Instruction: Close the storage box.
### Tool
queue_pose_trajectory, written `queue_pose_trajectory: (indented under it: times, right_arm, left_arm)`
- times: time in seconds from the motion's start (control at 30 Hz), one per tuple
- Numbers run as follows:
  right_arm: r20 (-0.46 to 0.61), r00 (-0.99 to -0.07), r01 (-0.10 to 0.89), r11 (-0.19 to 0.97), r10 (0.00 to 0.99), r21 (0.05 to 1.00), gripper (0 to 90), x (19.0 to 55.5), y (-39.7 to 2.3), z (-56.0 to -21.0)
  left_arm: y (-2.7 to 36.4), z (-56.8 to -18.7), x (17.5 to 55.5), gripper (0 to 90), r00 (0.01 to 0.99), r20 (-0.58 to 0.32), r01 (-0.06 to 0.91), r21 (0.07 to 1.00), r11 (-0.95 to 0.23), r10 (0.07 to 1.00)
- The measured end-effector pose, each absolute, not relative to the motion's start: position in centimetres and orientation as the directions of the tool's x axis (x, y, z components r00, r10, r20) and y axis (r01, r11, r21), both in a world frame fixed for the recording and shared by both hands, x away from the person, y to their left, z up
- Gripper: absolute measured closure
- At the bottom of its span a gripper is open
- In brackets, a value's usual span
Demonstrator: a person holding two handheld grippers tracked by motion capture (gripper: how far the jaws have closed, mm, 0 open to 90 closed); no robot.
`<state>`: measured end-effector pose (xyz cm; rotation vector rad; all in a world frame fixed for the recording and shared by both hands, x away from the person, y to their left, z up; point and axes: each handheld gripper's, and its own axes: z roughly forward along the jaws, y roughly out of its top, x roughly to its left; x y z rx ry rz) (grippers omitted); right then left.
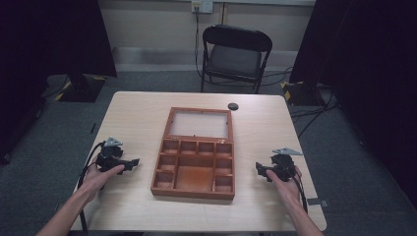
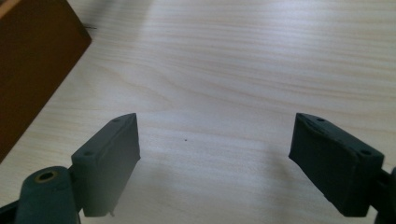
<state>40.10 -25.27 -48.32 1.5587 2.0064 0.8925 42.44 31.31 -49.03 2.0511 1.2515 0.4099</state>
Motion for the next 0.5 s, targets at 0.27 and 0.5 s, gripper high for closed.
queue_pose_trajectory:
  times: [0.27,0.5]
  right_arm:
    - [0.079,-0.292,0.629,0.129,0.953,0.766,14.9,40.1,-25.1,-46.6]
    - [0.077,-0.331,0.608,0.15,0.94,0.78,14.5,40.6,-24.7,-46.4]
  left_arm:
    - [30.6,-47.9,42.4,17.1,0.47,-0.112,0.62,0.749,-0.236,0.876]
    - [29.7,-46.4,43.3,21.5,0.441,-0.144,0.61,0.772,-0.178,0.886]
